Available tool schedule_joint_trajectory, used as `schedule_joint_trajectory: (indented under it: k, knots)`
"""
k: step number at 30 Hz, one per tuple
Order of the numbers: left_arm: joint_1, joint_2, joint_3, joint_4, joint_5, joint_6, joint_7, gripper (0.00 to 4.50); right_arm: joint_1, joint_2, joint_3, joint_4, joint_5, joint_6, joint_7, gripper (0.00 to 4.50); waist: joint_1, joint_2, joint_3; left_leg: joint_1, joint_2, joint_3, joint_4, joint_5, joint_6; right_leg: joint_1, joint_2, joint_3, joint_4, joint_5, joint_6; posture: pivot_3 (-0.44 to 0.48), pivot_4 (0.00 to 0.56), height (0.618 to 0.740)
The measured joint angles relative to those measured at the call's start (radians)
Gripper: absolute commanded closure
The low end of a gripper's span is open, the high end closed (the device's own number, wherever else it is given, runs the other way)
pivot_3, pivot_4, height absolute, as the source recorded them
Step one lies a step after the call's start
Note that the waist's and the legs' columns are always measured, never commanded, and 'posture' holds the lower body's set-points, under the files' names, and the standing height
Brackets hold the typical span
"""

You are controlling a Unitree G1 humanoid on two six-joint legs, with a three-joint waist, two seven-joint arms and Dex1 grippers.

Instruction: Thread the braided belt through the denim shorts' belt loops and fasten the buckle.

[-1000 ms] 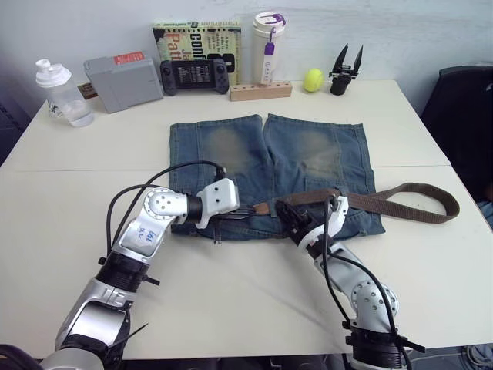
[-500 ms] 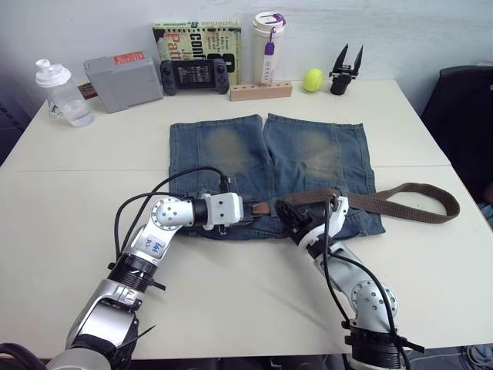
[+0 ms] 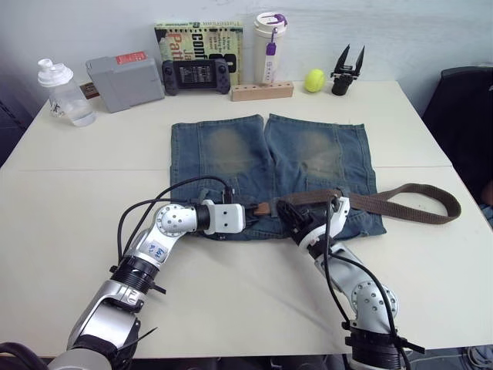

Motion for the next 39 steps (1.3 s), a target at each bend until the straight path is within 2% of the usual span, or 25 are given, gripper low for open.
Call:
schedule_joint_trajectory:
  k: [13, 16, 18, 19, 26, 32, 33, 35, 36, 37, 39]
  knots:
    - [-0.02, -0.054, 0.003, 0.054, 0.041, -0.03, 0.088, 2.75, 0.016, 0.0, 0.002, -0.013, -0.01, -0.016, 0.009, 4.5, 0.006, 0.0, 0.0, 0.0, -0.001, 0.0, 0.0, 0.0, 0.0, 0.0, -0.001, -0.001, 0.0, 0.0, 0.0, 0.0, 0.15, 0.693]
    - [-0.031, -0.06, 0.002, 0.066, 0.075, -0.057, 0.129, 3.54, 0.015, 0.0, 0.002, -0.013, -0.015, -0.018, 0.01, 4.5, 0.006, 0.0, 0.0, -0.001, -0.001, 0.0, 0.0, 0.0, 0.0, 0.0, -0.001, -0.001, 0.0, 0.0, 0.0, 0.0, 0.15, 0.693]
    - [-0.043, -0.065, 0.002, 0.085, 0.09, -0.069, 0.143, 4.33, 0.014, 0.0, 0.002, -0.014, -0.018, -0.019, 0.01, 4.5, 0.006, 0.0, 0.0, -0.001, -0.001, 0.0, 0.0, 0.0, 0.0, 0.0, -0.001, -0.001, 0.0, 0.0, 0.0, 0.0, 0.15, 0.693]
    - [-0.045, -0.065, 0.002, 0.088, 0.091, -0.078, 0.145, 4.49, 0.013, 0.0, 0.002, -0.015, -0.018, -0.019, 0.011, 4.5, 0.005, 0.0, 0.0, -0.001, -0.001, 0.0, 0.0, 0.0, 0.0, 0.0, -0.001, -0.001, 0.0, 0.0, 0.0, 0.0, 0.15, 0.693]
    - [-0.033, -0.044, 0.014, 0.087, 0.073, -0.125, 0.135, 4.49, 0.014, 0.006, 0.008, -0.019, -0.02, -0.017, 0.018, 4.5, 0.0, 0.0, 0.0, -0.001, 0.0, 0.0, -0.001, 0.0, 0.0, 0.0, 0.0, -0.001, -0.001, 0.0, 0.0, 0.0, 0.15, 0.693]
    - [-0.014, -0.034, 0.038, 0.073, -0.076, -0.06, 0.004, 4.49, 0.013, 0.006, 0.017, -0.019, -0.018, -0.007, 0.02, 4.5, -0.002, 0.0, 0.0, -0.001, 0.0, 0.0, -0.004, 0.0, -0.001, -0.001, 0.0, -0.001, -0.001, 0.0, 0.0, 0.0, 0.15, 0.693]
    - [-0.012, -0.032, 0.043, 0.062, -0.108, -0.029, -0.03, 3.52, 0.013, 0.006, 0.018, -0.019, -0.018, -0.005, 0.02, 4.5, -0.002, 0.0, 0.0, -0.001, 0.0, 0.0, -0.004, 0.0, -0.001, -0.001, 0.0, -0.001, -0.002, 0.0, 0.0, 0.0, 0.15, 0.693]
    - [-0.009, -0.039, 0.055, 0.026, -0.17, 0.014, -0.078, 2.75, 0.012, 0.006, 0.015, -0.012, -0.021, -0.005, 0.017, 4.5, -0.001, 0.0, 0.0, -0.001, 0.0, 0.0, -0.004, 0.0, -0.001, -0.001, 0.0, -0.001, -0.002, 0.0, 0.0, 0.0, 0.15, 0.693]
    - [-0.009, -0.043, 0.055, 0.01, -0.19, 0.026, -0.097, 2.75, 0.008, 0.006, 0.015, -0.01, -0.023, -0.006, 0.016, 4.5, -0.001, 0.0, 0.0, -0.001, 0.0, 0.0, -0.004, 0.001, -0.001, -0.001, 0.0, -0.001, -0.002, 0.0, 0.0, 0.0, 0.15, 0.693]
    - [-0.009, -0.054, 0.056, -0.006, -0.209, 0.031, -0.109, 2.01, 0.005, 0.006, 0.016, -0.006, -0.025, -0.006, 0.015, 4.5, -0.001, 0.0, 0.0, 0.0, 0.0, 0.0, -0.004, 0.0, -0.001, 0.0, 0.0, -0.001, -0.003, 0.0, 0.0, 0.0, 0.15, 0.693]
    - [-0.009, -0.063, 0.053, -0.025, -0.223, 0.03, -0.132, 2.01, 0.002, 0.007, 0.019, -0.003, -0.029, -0.005, 0.018, 4.5, -0.003, 0.0, 0.0, 0.0, 0.0, 0.0, -0.004, 0.001, -0.001, 0.0, 0.0, -0.001, -0.002, 0.0, 0.0, 0.0, 0.15, 0.693]
